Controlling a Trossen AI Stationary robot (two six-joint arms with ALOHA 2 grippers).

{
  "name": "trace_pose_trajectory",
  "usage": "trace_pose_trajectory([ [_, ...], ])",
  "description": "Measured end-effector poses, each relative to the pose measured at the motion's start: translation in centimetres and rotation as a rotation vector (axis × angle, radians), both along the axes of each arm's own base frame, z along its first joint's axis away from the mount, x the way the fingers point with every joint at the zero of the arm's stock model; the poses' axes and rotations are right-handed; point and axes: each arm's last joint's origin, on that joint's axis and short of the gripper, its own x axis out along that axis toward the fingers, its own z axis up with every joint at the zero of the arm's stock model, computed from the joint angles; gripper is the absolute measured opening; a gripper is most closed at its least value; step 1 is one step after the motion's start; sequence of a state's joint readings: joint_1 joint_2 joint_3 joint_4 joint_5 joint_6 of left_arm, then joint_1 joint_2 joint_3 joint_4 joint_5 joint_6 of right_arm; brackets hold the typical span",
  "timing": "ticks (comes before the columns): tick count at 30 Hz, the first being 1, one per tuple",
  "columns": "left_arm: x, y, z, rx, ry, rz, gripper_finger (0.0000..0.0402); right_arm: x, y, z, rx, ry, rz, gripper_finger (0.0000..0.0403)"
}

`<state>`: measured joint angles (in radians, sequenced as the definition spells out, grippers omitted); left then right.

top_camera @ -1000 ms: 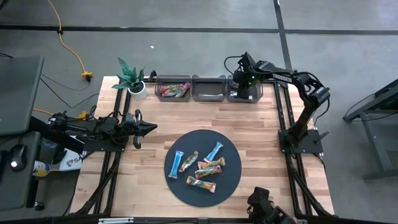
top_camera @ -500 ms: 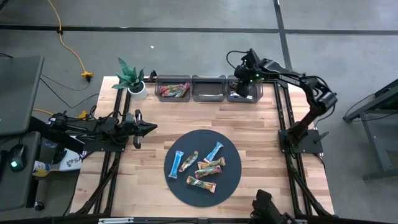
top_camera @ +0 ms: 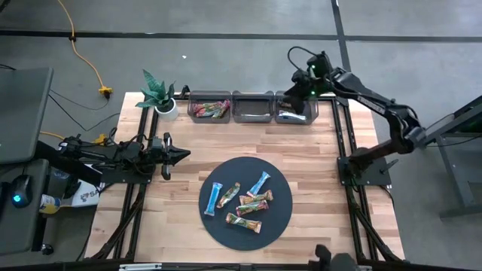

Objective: Pick and place Granola Bars by type
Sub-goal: Put the yellow granola bar into the middle black bin

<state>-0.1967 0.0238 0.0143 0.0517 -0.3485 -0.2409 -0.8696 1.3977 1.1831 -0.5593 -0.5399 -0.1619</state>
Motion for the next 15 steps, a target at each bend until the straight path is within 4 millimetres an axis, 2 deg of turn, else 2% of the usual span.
trace_pose_trajectory([
  [5,0.0,0.0,0.0,0.0,0.0,0.0,0.0001,0.4,2.4,2.0,0.0,-0.1,0.103,0.0155],
  [15,0.0,0.0,0.0,0.0,0.0,0.0,0.0001,3.0,7.9,5.9,-0.101,-0.303,0.2,0.0145],
])
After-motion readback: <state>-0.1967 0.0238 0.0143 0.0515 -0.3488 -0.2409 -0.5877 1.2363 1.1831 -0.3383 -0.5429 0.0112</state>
